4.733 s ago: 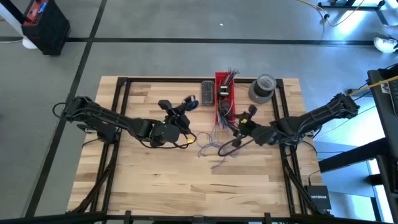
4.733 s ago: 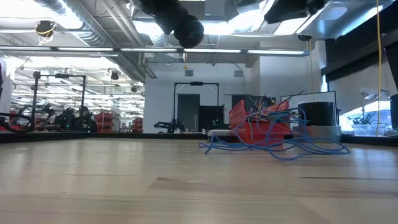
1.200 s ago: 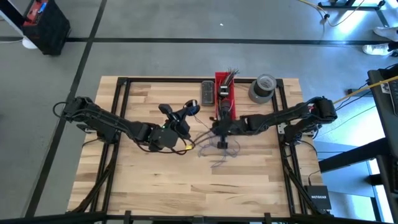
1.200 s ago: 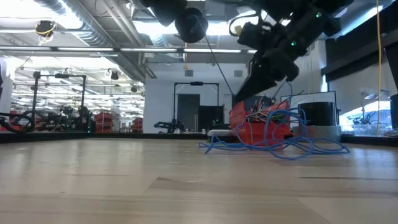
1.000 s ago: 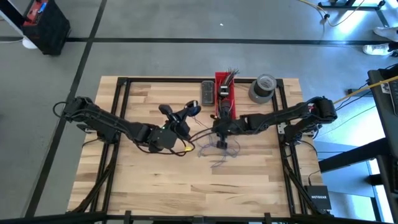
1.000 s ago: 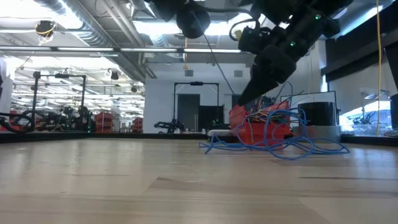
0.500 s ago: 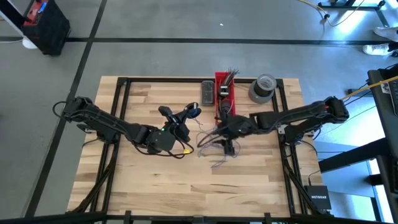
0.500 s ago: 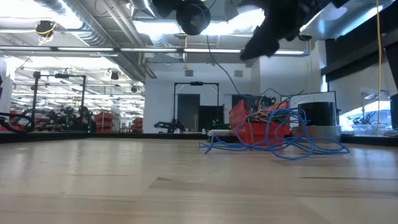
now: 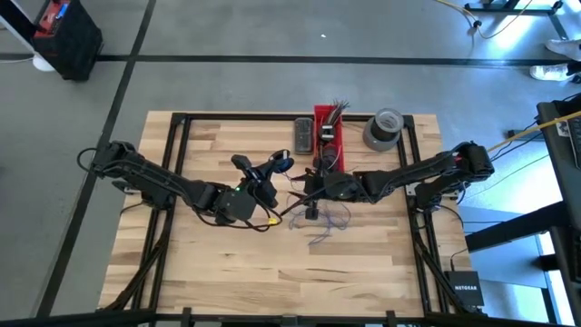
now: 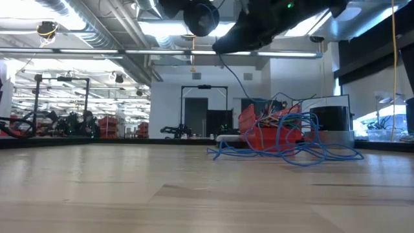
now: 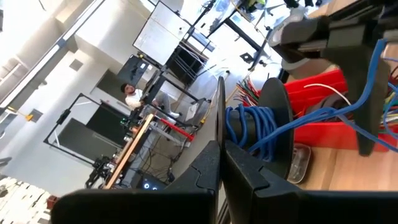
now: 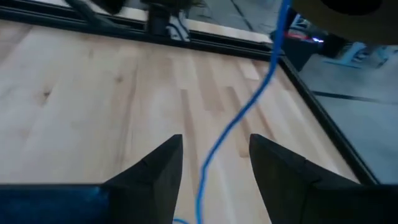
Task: Coil cords
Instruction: Uncoil the blue wire from the black spool
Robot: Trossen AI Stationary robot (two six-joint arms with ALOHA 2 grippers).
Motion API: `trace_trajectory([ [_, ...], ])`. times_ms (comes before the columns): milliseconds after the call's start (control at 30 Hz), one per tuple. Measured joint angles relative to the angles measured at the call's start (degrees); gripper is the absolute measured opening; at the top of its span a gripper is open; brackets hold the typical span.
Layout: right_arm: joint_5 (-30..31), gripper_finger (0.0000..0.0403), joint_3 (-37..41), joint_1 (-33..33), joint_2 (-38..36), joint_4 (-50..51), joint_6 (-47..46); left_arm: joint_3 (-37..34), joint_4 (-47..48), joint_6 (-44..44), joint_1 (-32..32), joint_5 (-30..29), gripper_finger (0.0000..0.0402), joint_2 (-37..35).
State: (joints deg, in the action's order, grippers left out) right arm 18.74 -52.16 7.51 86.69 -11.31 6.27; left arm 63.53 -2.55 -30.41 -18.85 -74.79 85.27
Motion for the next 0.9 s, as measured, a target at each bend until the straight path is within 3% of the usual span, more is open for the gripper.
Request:
trace_trajectory([
  [300,1.18,0.0171,0.04,-0.02,1.12,-2.32,1.66,0.0,0.14,-0.01,0.01,1.88,0.0005,0.0],
  [400,1.2,0.0136,0.04,-0.02,1.12,-2.14,2.06,0.0,0.14,0.0,0.0,2.46,0.0005,0.0],
  [633,4.53,0.0013,0.04,1.36,0.74,-0.84,6.68,0.0,0.43,-0.2,0.0,2.48,0.0005,0.0],
  [767,10.09,0.0023,-1.28,4.8,0.25,-0.86,10.43,0.0,0.67,0.0,0.04,2.35,0.0005,0.0],
  [900,8.94,0.001,-4.12,8.26,0.3,-1.48,12.88,0.0,0.73,1.59,0.78,2.17,0.0005,0.0],
])
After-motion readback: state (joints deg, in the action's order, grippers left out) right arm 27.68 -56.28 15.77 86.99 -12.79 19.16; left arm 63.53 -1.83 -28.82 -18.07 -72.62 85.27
